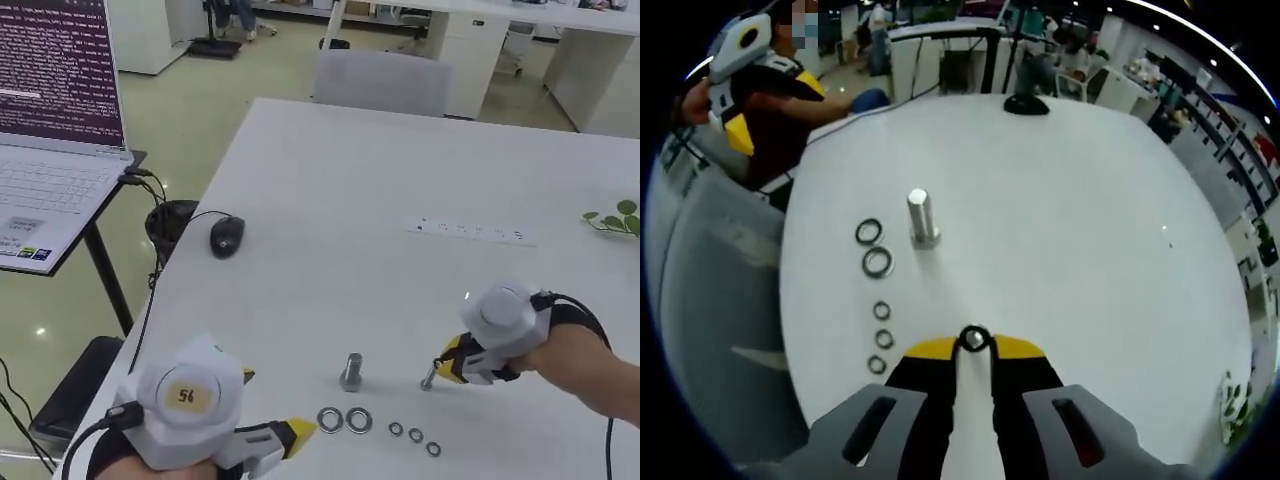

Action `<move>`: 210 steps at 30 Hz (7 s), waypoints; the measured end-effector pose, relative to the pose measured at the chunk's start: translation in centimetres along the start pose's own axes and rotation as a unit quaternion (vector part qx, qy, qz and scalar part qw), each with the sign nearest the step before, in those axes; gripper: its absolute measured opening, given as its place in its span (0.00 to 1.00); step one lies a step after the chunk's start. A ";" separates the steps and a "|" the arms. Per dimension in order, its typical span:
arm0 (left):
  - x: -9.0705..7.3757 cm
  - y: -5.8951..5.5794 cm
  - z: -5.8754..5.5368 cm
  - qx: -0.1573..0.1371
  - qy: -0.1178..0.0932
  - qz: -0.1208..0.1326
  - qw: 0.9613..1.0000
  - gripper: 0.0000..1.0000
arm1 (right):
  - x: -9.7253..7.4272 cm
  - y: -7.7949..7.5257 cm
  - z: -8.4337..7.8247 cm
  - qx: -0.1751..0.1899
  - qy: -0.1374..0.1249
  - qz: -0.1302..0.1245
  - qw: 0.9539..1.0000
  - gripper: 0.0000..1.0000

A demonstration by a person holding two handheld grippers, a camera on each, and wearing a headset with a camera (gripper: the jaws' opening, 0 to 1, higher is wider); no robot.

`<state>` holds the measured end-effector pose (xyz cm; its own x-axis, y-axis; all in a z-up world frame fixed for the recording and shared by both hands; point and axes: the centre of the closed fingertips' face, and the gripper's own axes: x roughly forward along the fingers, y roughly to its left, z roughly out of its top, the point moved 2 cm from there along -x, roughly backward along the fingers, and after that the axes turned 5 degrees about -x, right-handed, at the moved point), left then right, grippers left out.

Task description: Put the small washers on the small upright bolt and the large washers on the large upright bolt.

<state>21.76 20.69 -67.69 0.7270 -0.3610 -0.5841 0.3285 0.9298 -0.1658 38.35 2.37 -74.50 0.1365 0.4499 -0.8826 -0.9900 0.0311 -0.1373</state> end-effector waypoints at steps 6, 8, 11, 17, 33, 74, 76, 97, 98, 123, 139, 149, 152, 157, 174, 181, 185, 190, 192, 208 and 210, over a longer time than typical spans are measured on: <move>-0.2 0.3 -0.2 -0.004 0.000 0.004 1.000 0.56 | 0.2 0.0 0.0 -0.007 0.010 0.005 1.000 0.13; -0.2 0.3 -0.2 -0.008 -0.001 0.004 1.000 0.56 | 0.1 -0.1 0.1 -0.009 0.011 0.005 1.000 0.13; -0.2 0.2 -0.2 -0.007 -0.001 0.003 1.000 0.56 | 0.0 -0.4 0.2 -0.012 0.014 0.004 1.000 0.13; -0.1 0.1 -0.4 -0.009 0.001 0.001 1.000 0.56 | 0.3 -0.4 0.0 -0.022 0.028 0.015 0.999 0.13; -0.3 0.6 -0.7 -0.014 0.002 0.007 1.000 0.56 | 2.6 0.1 -1.0 -0.038 0.065 0.032 0.997 0.13; -0.7 0.4 -0.8 -0.011 0.005 0.009 1.000 0.56 | 3.0 7.1 -5.2 -0.004 0.029 0.091 0.995 0.16; -0.8 0.4 -0.8 -0.011 0.004 0.009 1.000 0.56 | 2.9 7.6 -5.2 -0.008 0.025 0.098 0.995 0.18; -0.6 -0.1 -0.7 -0.011 0.001 0.005 1.000 0.56 | 3.6 9.3 -4.0 -0.089 0.014 0.096 0.991 0.19; -0.6 -0.1 -0.7 -0.010 0.002 0.006 1.000 0.56 | 3.5 9.3 -4.0 -0.091 0.016 0.096 0.991 0.19; -0.7 -0.1 -0.5 -0.008 -0.001 0.006 1.000 0.55 | 3.2 9.4 -4.4 -0.055 0.011 0.065 0.996 0.13; -0.4 -0.2 -0.4 -0.005 0.002 0.002 1.000 0.55 | 0.9 6.2 -4.0 0.020 -0.029 0.013 0.999 0.13; -0.3 -0.3 -0.3 -0.004 0.001 0.000 1.000 0.55 | -1.5 2.4 -2.6 0.050 -0.058 -0.030 0.997 0.13; -0.3 -0.2 -0.5 -0.007 0.001 0.000 1.000 0.55 | -1.7 1.7 -1.9 0.044 -0.060 -0.034 0.997 0.13; -0.4 -0.2 -0.6 -0.009 0.001 0.001 1.000 0.55 | -1.5 0.7 -0.5 0.027 -0.058 -0.035 0.997 0.13; -0.6 0.2 -0.6 -0.018 -0.001 0.010 1.000 0.55 | 0.5 0.1 1.0 -0.029 -0.004 -0.005 1.000 0.13; -0.7 0.3 -0.8 -0.020 0.000 0.009 1.000 0.55 | 0.7 0.1 0.9 -0.033 0.002 -0.001 0.999 0.13; -0.6 0.3 -0.7 -0.019 0.000 0.008 1.000 0.55 | 0.8 0.0 0.9 -0.038 0.008 0.001 0.999 0.13; -0.5 0.4 -0.6 -0.019 -0.001 0.009 1.000 0.55 | 0.9 -0.1 1.0 -0.045 0.013 0.003 0.999 0.13; -0.6 0.4 -0.7 -0.019 -0.001 0.009 1.000 0.55 | 1.0 -0.1 1.1 -0.050 0.016 0.004 0.999 0.13; -0.7 0.6 -1.0 -0.022 0.000 0.011 1.000 0.55 | 2.5 0.2 0.2 -0.059 0.046 0.020 0.997 0.13; -0.8 0.6 -1.0 -0.022 0.000 0.012 1.000 0.55 | 2.9 0.4 0.1 -0.060 0.051 0.022 0.997 0.13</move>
<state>20.76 21.63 -68.12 0.7338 -0.3394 -0.5885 0.2845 0.9402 -0.1874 38.35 3.78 -77.08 0.1014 0.3545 -0.9295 -0.9847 -0.0972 -0.1444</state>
